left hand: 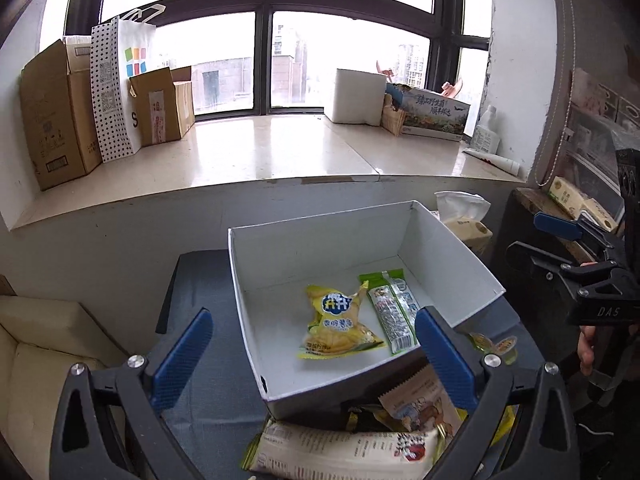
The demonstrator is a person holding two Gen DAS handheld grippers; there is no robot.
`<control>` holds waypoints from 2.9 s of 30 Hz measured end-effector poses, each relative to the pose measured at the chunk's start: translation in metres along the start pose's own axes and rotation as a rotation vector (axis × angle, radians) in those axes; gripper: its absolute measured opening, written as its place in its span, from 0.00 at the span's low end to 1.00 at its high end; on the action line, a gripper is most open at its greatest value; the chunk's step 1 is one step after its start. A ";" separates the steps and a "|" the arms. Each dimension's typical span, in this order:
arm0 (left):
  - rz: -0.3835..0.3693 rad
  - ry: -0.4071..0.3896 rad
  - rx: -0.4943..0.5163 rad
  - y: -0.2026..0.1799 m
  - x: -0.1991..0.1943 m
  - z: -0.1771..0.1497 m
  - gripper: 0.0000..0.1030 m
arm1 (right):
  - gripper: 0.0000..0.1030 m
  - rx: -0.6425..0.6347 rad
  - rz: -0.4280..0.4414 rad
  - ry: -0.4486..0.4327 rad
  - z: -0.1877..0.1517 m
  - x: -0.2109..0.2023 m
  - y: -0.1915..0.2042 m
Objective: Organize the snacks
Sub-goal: 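Grasp the white rice-cracker bag with the right tool beside the box, then drop the rice-cracker bag in the box with the right tool while the left tool drops a green garlic packet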
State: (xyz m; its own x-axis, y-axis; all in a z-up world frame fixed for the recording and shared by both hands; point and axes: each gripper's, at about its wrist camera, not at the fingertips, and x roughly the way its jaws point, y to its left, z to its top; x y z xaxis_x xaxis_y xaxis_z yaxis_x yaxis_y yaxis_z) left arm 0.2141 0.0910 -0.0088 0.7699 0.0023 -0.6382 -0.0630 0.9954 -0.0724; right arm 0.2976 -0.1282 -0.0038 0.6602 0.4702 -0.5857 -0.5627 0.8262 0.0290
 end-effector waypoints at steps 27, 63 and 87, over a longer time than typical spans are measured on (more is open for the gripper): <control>-0.003 -0.015 -0.221 0.041 -0.131 -0.163 1.00 | 1.00 -0.413 0.372 0.247 -0.102 -0.004 0.164; -0.002 0.258 -0.034 0.023 -0.005 -0.191 1.00 | 0.49 -0.133 0.325 0.209 -0.112 -0.069 0.090; -0.018 0.269 -0.026 0.013 0.009 -0.178 0.45 | 0.38 0.135 0.263 0.243 -0.188 -0.101 0.012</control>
State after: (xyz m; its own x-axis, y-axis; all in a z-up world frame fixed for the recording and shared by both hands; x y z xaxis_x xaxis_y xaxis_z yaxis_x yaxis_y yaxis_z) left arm 0.1072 0.0866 -0.1524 0.5744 -0.0441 -0.8174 -0.0698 0.9923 -0.1025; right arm 0.1303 -0.2246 -0.0967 0.3555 0.5978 -0.7185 -0.6161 0.7280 0.3008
